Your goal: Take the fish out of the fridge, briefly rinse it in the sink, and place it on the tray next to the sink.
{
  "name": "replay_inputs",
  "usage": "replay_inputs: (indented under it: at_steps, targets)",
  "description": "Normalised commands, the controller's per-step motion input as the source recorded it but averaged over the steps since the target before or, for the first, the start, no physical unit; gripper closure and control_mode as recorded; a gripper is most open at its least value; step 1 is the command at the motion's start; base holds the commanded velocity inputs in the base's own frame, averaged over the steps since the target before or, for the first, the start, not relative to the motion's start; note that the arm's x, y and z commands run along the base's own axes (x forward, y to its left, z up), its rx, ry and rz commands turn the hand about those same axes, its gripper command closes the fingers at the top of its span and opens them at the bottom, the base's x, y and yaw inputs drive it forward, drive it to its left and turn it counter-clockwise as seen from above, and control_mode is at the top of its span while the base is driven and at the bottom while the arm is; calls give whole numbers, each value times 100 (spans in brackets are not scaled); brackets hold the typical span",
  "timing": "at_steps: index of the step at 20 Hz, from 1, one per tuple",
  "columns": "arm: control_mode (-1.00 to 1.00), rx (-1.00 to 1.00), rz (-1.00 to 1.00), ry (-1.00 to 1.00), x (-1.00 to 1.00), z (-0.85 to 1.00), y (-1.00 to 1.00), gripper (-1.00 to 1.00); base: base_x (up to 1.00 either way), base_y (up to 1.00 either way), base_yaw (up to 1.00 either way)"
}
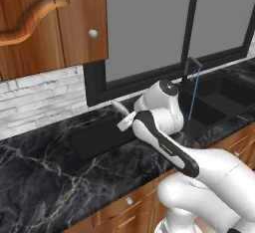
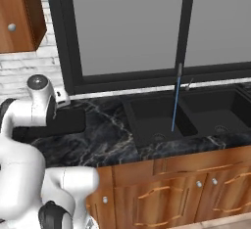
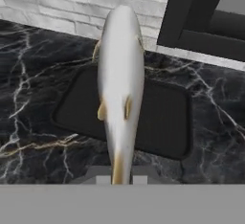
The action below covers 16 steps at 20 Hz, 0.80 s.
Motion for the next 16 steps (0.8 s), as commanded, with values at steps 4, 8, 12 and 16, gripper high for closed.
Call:
replay_inputs:
  at_steps: [4,8,12,16]
  targets:
    - [-100,-9,-1,13,43,-50,60,100,0,0,0]
    - [-100,-26,-7,7,61,-92,93,100,0,0,0]
    - [-100,-15,-9,-1,63,-65,33,100,0,0,0]
    - [-100,-1,-9,1,78,-25,0,100,0,0,0]
